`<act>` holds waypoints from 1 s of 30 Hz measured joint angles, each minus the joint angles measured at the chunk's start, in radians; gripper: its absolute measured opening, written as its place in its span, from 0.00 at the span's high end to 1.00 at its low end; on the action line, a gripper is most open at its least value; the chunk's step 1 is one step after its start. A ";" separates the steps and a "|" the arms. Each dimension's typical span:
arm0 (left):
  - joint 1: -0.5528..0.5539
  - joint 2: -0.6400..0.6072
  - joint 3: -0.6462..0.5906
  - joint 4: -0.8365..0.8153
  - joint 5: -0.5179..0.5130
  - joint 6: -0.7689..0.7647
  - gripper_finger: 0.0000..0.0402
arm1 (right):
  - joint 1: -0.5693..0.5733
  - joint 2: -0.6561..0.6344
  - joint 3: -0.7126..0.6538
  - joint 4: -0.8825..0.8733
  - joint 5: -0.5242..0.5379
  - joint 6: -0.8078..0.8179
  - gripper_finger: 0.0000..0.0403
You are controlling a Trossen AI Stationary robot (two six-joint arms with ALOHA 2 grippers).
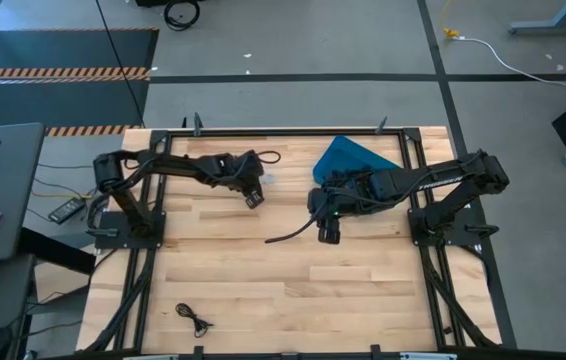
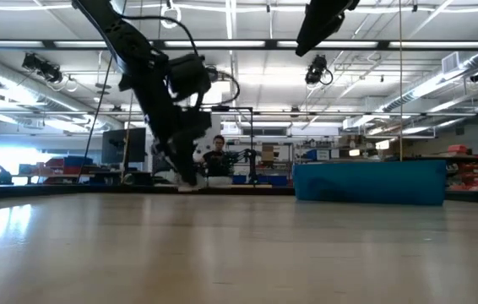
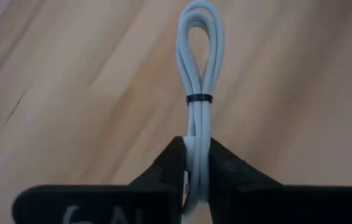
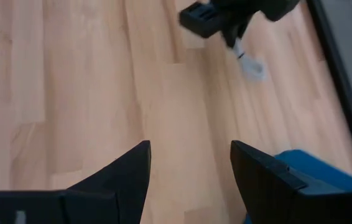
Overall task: Pick and place USB-C Cables
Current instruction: Put the white USB cable into the blue bin
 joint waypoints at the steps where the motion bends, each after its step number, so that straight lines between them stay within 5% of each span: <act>1: -0.010 -0.012 0.000 0.021 0.023 0.003 0.89 | 0.000 0.000 0.000 0.010 0.008 -0.013 0.44; 14: -0.163 -0.159 0.000 0.332 0.279 -0.018 0.88 | 0.020 0.000 0.000 0.111 0.005 -0.397 0.44; 30: -0.285 -0.223 0.000 0.430 0.360 -0.055 0.88 | 0.028 0.019 -0.001 0.143 0.095 -0.599 0.44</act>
